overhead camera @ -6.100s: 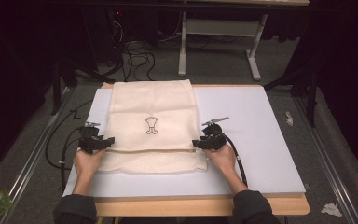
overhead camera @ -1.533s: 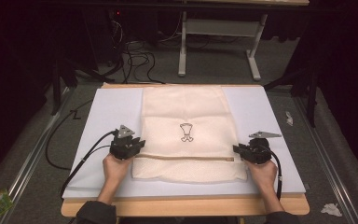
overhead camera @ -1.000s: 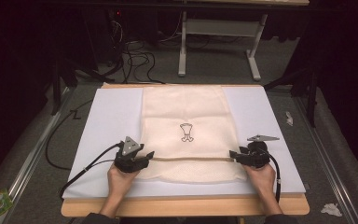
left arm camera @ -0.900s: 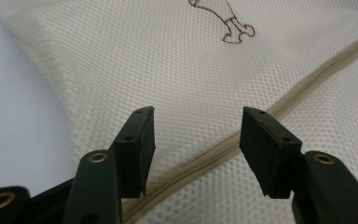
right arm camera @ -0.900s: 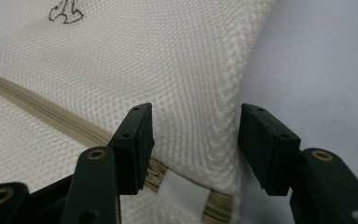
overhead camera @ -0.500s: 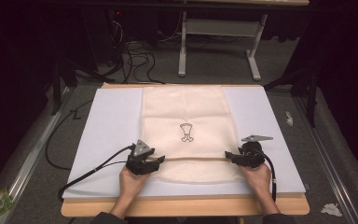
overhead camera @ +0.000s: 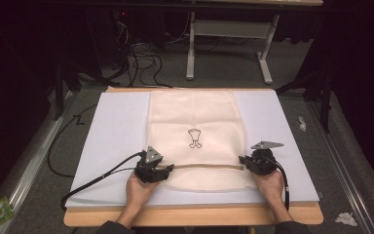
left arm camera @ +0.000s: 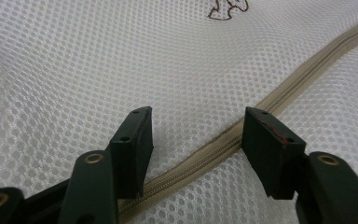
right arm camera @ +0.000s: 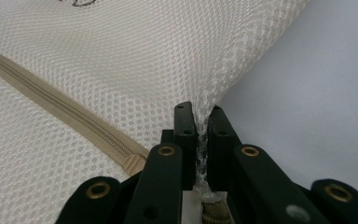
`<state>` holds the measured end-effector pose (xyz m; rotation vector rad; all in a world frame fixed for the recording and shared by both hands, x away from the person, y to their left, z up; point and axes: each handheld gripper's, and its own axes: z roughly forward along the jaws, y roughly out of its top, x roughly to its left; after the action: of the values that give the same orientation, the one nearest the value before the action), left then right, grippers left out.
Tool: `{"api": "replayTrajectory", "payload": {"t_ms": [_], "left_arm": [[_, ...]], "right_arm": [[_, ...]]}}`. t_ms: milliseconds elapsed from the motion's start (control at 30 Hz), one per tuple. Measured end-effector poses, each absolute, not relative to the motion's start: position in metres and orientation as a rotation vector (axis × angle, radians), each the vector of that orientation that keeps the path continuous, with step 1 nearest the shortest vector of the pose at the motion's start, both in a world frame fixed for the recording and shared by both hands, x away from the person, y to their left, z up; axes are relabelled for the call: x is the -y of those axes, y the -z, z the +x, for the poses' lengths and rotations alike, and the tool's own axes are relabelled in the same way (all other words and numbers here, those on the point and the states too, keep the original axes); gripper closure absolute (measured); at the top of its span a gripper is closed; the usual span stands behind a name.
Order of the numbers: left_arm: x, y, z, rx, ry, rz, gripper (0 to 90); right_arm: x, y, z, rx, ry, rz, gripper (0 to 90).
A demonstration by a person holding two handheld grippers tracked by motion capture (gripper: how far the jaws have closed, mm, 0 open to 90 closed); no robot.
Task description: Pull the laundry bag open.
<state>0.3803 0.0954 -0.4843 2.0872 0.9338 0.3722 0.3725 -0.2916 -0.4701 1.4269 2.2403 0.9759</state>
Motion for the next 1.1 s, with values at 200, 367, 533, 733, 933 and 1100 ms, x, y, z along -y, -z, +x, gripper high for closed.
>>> {"api": "replayTrajectory", "payload": {"t_ms": [200,367,533,733,933,1100], "left_arm": [[-0.096,0.483,0.381,-0.939,-0.358,2.089,43.5],[-0.094,0.478,0.378,-0.927,-0.319,2.078,43.4],[-0.093,0.473,0.377,-0.911,-0.284,2.052,44.2],[-0.084,0.464,0.375,-0.867,-0.243,2.048,46.0],[-0.073,0.456,0.374,-0.823,-0.218,2.041,47.9],[-0.062,0.455,0.374,-0.79,-0.182,2.06,51.7]], "right_arm": [[0.295,0.46,0.371,-2.241,-1.022,1.41,87.2],[0.296,0.454,0.37,-2.234,-1.059,1.403,87.4],[0.295,0.449,0.368,-2.238,-1.081,1.406,87.5],[0.294,0.44,0.367,-2.227,-1.116,1.385,87.5],[0.293,0.435,0.367,-2.222,-1.131,1.381,87.5],[0.293,0.434,0.367,-2.22,-1.156,1.377,87.5]]}}
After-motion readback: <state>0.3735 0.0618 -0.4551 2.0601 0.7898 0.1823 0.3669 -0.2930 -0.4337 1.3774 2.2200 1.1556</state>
